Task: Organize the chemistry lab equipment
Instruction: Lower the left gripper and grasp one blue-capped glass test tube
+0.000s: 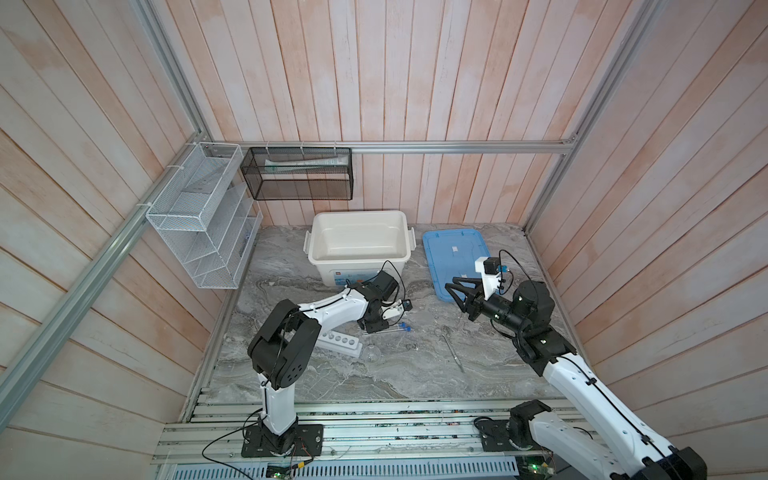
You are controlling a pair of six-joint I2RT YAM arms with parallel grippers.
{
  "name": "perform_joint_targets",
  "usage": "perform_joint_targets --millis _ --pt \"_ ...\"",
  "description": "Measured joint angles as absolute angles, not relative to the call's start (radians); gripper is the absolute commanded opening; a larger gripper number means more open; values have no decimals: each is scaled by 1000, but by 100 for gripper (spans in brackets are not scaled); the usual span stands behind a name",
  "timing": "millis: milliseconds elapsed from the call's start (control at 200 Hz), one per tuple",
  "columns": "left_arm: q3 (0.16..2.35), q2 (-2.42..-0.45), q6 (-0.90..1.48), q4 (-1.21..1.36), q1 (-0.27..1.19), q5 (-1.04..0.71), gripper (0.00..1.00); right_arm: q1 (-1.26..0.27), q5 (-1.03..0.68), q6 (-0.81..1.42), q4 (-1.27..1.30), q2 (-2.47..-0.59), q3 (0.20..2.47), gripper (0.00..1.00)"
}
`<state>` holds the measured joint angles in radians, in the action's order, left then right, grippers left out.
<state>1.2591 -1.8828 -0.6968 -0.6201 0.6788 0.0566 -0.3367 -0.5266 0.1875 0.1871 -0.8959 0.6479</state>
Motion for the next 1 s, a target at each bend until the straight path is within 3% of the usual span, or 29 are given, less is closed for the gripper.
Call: perform_joint_targets --millis 1000 --pt "1279 -1938 -704 -603 680 43 32 -316 -538 199 210 -907 633 35"
